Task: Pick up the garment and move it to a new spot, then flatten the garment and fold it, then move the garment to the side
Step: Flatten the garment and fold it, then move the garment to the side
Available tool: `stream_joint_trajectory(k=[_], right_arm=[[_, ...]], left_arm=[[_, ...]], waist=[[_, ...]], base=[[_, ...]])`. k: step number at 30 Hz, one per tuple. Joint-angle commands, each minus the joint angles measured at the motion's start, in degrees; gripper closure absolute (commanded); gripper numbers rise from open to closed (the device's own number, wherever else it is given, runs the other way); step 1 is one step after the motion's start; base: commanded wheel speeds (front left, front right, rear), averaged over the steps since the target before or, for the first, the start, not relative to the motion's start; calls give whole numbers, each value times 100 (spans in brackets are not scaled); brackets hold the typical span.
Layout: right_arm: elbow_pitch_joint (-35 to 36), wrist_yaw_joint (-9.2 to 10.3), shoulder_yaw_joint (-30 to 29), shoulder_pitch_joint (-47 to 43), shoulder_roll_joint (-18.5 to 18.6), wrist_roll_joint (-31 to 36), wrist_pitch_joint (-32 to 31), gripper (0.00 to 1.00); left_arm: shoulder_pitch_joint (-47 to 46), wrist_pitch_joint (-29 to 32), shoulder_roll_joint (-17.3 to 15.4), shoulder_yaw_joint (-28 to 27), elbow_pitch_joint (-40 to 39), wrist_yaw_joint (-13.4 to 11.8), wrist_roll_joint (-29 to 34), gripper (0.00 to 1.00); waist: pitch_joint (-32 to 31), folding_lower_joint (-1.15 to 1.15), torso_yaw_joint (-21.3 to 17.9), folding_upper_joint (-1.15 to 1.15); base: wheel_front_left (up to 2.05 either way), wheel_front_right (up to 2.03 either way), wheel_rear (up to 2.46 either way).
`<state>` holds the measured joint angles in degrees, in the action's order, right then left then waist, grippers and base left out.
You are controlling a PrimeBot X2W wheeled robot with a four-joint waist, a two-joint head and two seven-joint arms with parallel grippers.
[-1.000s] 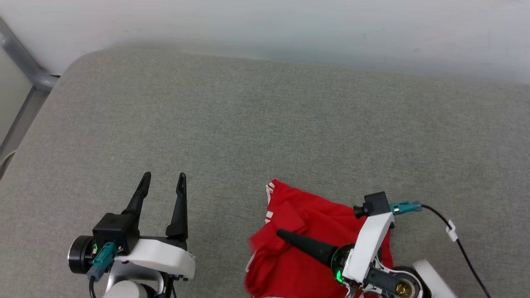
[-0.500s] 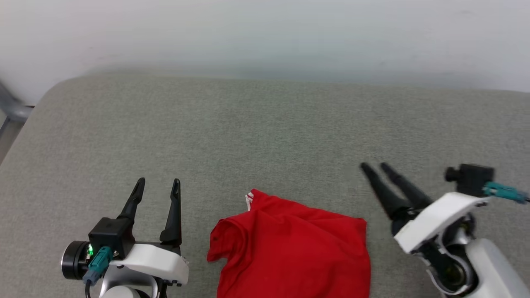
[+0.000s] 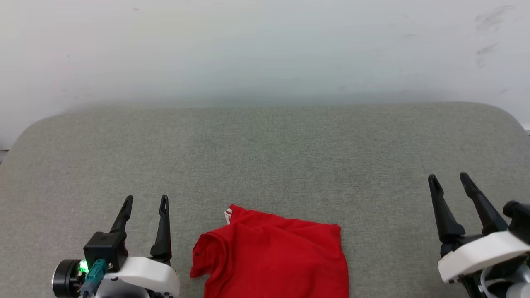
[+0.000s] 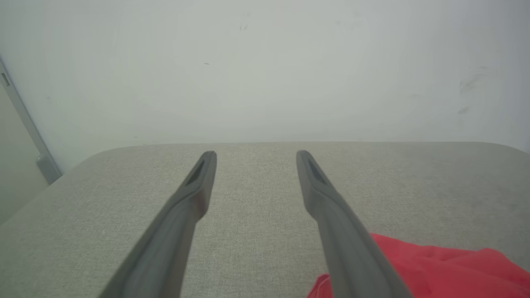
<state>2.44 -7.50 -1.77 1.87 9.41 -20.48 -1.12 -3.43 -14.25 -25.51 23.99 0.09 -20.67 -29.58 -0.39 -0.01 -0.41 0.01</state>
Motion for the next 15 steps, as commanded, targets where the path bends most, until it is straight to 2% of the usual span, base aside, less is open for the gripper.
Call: stream_joint_trajectory(k=[1,7,15], right_arm=[[159,3,-88,-188,-95,226,-43,0],[630,3,-171,-622,-300,832,-194,0],[837,3,-52,-863,-405,1004,-271,0]], left_arm=[[102,-17,-32,2,26,-12,26,0],[201,-36,-44,38,160,-27,59,0],[299,-56,-30,9,359,28,12,0]], waist=[[-74,1,-69,-1],[-157,1,-133,-1],[-198,1,-126,-1]], base=[[0,0,0],[0,0,0],[0,0,0]])
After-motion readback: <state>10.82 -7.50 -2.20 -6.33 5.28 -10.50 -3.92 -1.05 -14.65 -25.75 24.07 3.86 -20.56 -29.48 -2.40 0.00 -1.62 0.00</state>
